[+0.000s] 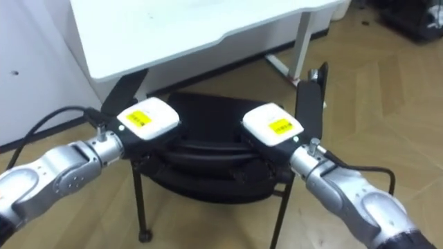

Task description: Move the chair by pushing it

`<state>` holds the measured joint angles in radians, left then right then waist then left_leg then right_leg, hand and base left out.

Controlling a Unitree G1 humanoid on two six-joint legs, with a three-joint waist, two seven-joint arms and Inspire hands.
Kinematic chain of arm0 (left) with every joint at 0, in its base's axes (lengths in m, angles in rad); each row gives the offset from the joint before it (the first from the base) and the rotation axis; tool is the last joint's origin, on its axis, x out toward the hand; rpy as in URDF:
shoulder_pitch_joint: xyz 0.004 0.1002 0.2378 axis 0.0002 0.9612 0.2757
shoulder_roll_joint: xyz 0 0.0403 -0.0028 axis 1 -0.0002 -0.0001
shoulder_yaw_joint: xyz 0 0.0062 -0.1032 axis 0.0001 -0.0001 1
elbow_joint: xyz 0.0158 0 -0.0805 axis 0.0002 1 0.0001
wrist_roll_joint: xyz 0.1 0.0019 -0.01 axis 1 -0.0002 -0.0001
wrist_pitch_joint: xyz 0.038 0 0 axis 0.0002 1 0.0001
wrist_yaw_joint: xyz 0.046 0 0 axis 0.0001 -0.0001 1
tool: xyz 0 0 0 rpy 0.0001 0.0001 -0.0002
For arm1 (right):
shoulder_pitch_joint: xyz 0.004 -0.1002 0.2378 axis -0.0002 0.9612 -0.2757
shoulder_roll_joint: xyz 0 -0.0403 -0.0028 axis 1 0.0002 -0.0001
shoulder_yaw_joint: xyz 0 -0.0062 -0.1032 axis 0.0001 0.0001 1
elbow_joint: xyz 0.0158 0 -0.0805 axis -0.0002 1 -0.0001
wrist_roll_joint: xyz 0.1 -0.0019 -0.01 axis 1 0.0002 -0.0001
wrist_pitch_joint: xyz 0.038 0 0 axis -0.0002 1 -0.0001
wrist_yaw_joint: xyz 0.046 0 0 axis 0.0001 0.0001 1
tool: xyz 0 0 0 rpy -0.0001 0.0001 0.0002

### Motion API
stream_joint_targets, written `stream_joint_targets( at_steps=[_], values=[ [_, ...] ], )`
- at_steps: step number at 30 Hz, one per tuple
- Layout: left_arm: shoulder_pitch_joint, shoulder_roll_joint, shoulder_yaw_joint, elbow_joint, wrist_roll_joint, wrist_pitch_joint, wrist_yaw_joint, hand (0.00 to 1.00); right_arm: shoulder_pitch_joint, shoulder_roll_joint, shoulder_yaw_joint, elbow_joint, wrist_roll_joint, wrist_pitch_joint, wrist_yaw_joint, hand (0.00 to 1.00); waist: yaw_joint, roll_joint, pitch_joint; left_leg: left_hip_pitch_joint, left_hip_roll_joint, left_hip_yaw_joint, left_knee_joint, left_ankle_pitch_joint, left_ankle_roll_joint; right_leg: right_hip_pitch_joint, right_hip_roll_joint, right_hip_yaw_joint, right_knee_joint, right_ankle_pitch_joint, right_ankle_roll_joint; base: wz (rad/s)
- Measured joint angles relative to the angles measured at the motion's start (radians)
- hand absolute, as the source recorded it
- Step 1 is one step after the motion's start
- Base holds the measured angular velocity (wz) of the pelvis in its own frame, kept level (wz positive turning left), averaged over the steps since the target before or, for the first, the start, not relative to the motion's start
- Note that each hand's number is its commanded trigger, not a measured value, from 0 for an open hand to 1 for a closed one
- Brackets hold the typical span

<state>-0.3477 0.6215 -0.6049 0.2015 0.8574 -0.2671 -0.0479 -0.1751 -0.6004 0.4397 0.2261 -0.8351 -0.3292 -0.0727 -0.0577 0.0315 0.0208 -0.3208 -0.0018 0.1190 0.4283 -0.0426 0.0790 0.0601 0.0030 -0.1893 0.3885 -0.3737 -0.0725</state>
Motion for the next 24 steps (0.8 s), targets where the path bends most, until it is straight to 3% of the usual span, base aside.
stream_joint_targets(
  at_steps=[7, 9, 11, 12, 13, 15, 16, 17, 18, 24],
  values=[
    [-0.007, -0.011, -0.001, -0.026, 0.002, 0.036, -0.015, 1.00, -0.001, -0.013, -0.013, -0.015, -0.021, 0.003, -0.023, 1.00, -0.008, 0.005, -0.0041, 0.031, -0.031, 0.047, 0.021, -0.081, 0.030, 0.031, -0.046, 0.054, 0.000, -0.003, 0.044, -0.14],
    [-0.003, -0.017, -0.008, -0.023, -0.001, 0.039, -0.015, 1.00, 0.002, -0.021, -0.010, -0.016, -0.035, 0.002, -0.034, 1.00, -0.006, 0.005, -0.0037, 0.069, -0.047, 0.080, 0.017, -0.113, 0.045, 0.014, -0.084, 0.063, 0.098, -0.023, 0.079, -0.27],
    [-0.002, -0.020, -0.009, -0.023, -0.004, 0.038, -0.021, 1.00, 0.003, -0.025, -0.008, -0.016, -0.034, 0.001, -0.034, 1.00, -0.005, 0.006, -0.0028, 0.089, -0.056, 0.098, 0.025, -0.138, 0.057, -0.023, -0.112, 0.068, 0.225, -0.020, 0.093, -0.17],
    [-0.002, -0.022, -0.014, -0.023, -0.004, 0.040, -0.023, 1.00, 0.003, -0.034, 0.000, -0.015, -0.033, 0.001, -0.038, 1.00, -0.012, 0.005, -0.0028, 0.108, -0.066, 0.103, 0.023, -0.149, 0.065, -0.054, -0.134, 0.070, 0.314, -0.003, 0.124, -0.10],
    [-0.002, -0.021, -0.018, -0.023, -0.004, 0.041, -0.024, 1.00, 0.005, -0.034, 0.001, -0.015, -0.033, 0.001, -0.039, 1.00, -0.019, 0.005, -0.0028, 0.116, -0.072, 0.103, 0.021, -0.153, 0.070, -0.070, -0.145, 0.069, 0.361, 0.012, 0.138, 0.00],
    [-0.002, -0.022, -0.039, -0.023, -0.002, 0.051, -0.026, 1.00, 0.023, -0.030, 0.002, -0.007, -0.034, 0.001, -0.049, 1.00, -0.030, 0.005, -0.0018, 0.160, -0.085, 0.102, 0.017, -0.176, 0.083, -0.126, -0.175, 0.072, 0.516, 0.107, 0.143, 0.02],
    [-0.002, -0.022, -0.043, -0.023, -0.002, 0.051, -0.028, 1.00, 0.029, -0.030, 0.002, -0.004, -0.034, 0.000, -0.050, 1.00, -0.032, 0.005, -0.0014, 0.170, -0.086, 0.102, 0.018, -0.183, 0.085, -0.136, -0.177, 0.073, 0.546, 0.135, 0.144, 0.00],
    [-0.002, -0.023, -0.058, -0.023, -0.003, 0.055, -0.029, 1.00, 0.042, -0.029, 0.002, 0.002, -0.031, -0.001, -0.055, 1.00, -0.045, 0.005, -0.0008, 0.188, -0.086, 0.096, 0.016, -0.192, 0.090, -0.151, -0.180, 0.075, 0.592, 0.189, 0.143, 0.05],
    [-0.002, -0.024, -0.063, -0.023, -0.003, 0.057, -0.029, 1.00, 0.049, -0.030, 0.001, 0.002, -0.029, -0.001, -0.057, 1.00, -0.048, 0.006, -0.0010, 0.197, -0.086, 0.095, 0.014, -0.196, 0.093, -0.159, -0.181, 0.078, 0.609, 0.209, 0.145, 0.00],
    [-0.004, -0.022, -0.064, -0.024, -0.009, 0.052, -0.029, 1.00, 0.059, -0.033, 0.000, -0.005, -0.032, -0.003, -0.072, 1.00, -0.066, 0.023, 0.0048, 0.219, -0.083, 0.093, 0.020, -0.231, 0.110, -0.325, -0.195, 0.132, 0.626, 0.207, 0.147, -0.01]
  ],
)
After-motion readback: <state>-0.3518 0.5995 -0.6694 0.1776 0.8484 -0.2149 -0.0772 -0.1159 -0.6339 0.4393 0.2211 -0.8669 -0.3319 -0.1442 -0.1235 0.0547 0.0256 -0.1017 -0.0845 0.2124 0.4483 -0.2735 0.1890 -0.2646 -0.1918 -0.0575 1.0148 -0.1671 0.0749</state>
